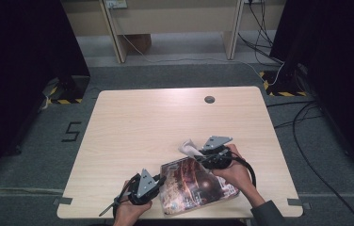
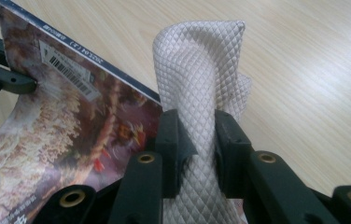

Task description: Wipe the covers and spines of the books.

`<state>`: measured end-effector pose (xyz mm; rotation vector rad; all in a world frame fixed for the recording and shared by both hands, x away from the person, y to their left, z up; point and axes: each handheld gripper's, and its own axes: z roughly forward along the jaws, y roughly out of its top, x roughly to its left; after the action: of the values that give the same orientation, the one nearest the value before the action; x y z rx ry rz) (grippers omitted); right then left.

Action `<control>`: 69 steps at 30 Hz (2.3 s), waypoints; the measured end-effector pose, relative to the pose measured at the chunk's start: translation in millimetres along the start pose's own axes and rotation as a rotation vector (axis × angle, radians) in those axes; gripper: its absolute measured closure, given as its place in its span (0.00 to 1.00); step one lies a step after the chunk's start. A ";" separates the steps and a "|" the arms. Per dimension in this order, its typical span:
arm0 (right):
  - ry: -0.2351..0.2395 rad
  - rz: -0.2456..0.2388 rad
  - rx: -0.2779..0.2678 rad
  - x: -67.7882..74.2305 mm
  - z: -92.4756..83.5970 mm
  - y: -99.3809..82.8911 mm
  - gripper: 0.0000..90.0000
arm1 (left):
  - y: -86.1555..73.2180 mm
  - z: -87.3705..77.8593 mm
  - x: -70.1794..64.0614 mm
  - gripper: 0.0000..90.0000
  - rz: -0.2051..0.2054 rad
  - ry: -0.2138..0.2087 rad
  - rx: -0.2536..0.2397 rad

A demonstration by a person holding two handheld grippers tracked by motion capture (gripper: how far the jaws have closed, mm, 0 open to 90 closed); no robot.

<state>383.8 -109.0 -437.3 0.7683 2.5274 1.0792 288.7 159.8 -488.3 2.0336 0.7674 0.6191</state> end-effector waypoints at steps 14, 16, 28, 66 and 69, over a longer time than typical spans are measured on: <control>0.005 -0.073 0.013 17.3 12.5 10.8 0.82 | 0.8 0.5 -1.1 0.87 0.024 0.008 0.007; 0.012 -0.090 0.010 25.6 12.7 14.8 0.81 | 0.9 0.1 -1.7 0.87 0.033 0.010 0.007; 0.036 -0.195 -0.012 53.2 9.8 32.7 0.82 | 2.4 -0.7 -6.0 0.86 0.071 0.028 -0.007; 0.062 -0.278 0.022 60.6 5.9 49.3 0.83 | 5.0 -2.5 -12.3 0.85 0.138 0.057 -0.015; 0.071 -0.313 0.007 72.7 6.2 56.0 0.83 | 4.8 -2.4 -12.1 0.85 0.143 0.059 -0.011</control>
<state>347.3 -31.3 -404.3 0.3232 2.5973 1.0048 280.2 150.3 -484.7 2.0806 0.6549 0.7660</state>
